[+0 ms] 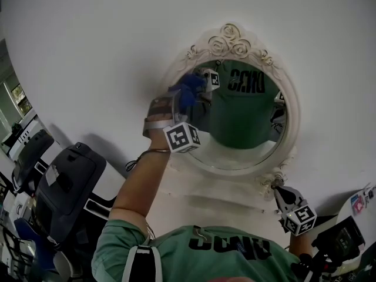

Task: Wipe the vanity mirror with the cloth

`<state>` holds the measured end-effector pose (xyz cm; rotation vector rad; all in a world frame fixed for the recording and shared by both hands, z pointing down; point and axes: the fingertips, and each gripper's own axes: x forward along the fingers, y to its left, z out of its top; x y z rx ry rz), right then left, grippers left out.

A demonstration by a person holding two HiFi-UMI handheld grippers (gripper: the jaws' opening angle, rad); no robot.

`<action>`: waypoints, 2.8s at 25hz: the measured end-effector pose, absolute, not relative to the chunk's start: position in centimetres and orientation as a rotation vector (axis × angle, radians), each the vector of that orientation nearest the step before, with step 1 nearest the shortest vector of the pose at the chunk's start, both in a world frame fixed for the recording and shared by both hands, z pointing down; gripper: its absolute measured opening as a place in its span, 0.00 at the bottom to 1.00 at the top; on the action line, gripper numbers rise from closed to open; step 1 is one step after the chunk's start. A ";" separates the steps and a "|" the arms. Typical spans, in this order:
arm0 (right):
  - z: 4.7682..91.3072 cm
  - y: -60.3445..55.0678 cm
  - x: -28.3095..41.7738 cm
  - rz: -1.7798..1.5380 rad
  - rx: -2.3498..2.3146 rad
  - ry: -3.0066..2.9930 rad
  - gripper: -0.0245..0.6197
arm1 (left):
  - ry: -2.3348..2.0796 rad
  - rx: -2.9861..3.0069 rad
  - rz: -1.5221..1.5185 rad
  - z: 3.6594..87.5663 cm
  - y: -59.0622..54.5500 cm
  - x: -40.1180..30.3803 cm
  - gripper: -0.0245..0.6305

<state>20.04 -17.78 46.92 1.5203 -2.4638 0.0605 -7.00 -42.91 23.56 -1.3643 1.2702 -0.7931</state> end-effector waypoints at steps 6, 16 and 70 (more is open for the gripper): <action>47.6 -17.7 20.7 0.061 1.520 -2.458 0.06 | 1.284 -1.332 -0.846 24.8 -45.1 -7.3 0.17; 48.1 -17.2 21.2 0.059 1.534 -2.441 0.06 | 1.106 -1.309 -0.708 22.3 -40.8 5.1 0.17; 48.3 -17.1 21.4 0.051 1.532 -2.415 0.06 | 1.004 -1.344 -0.768 27.7 -40.5 6.6 0.17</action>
